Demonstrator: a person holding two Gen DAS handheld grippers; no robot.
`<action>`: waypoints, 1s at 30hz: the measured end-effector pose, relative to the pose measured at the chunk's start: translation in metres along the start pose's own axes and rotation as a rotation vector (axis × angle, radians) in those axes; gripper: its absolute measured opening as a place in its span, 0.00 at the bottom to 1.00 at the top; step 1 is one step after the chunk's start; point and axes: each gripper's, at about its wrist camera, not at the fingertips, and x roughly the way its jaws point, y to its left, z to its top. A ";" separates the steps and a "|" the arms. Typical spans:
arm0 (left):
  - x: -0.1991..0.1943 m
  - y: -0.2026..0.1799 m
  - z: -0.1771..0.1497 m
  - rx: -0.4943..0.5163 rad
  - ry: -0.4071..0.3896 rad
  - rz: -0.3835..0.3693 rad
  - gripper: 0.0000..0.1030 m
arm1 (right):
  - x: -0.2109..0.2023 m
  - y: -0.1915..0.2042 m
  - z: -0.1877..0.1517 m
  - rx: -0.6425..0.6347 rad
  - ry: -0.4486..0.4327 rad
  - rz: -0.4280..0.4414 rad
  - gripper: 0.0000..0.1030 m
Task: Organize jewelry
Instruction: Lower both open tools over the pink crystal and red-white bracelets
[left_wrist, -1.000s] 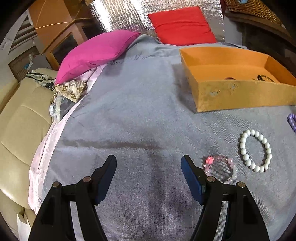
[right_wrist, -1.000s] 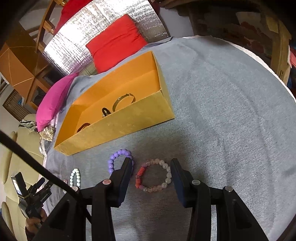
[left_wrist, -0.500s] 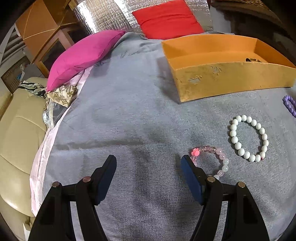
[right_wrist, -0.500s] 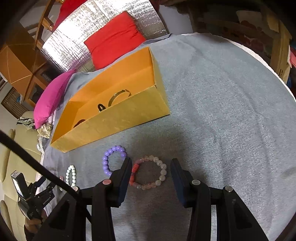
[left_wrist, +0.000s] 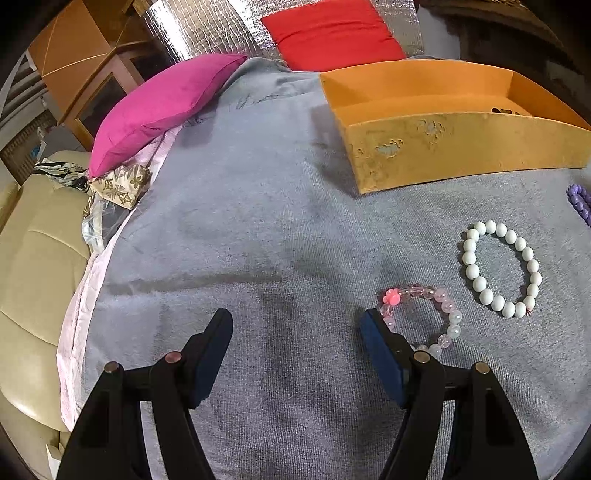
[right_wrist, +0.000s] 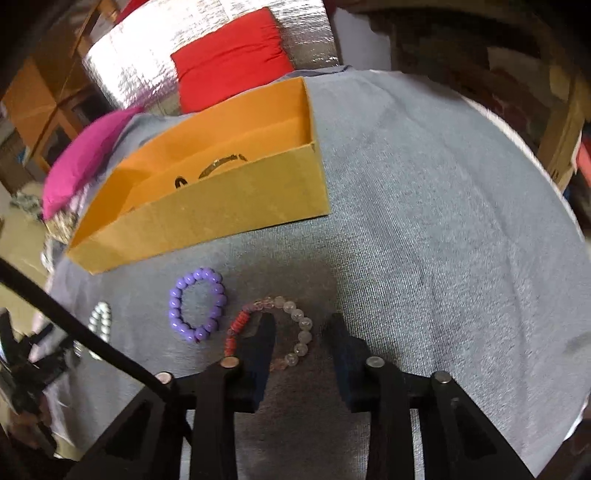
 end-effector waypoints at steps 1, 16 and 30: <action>0.000 0.000 0.000 -0.002 0.000 -0.001 0.71 | 0.001 0.004 -0.001 -0.028 -0.003 -0.025 0.22; -0.004 0.002 0.001 -0.035 -0.006 -0.107 0.71 | -0.002 0.037 -0.011 -0.151 -0.076 -0.147 0.08; -0.007 -0.015 0.002 -0.043 0.015 -0.285 0.71 | 0.001 0.024 -0.013 -0.108 -0.053 -0.101 0.08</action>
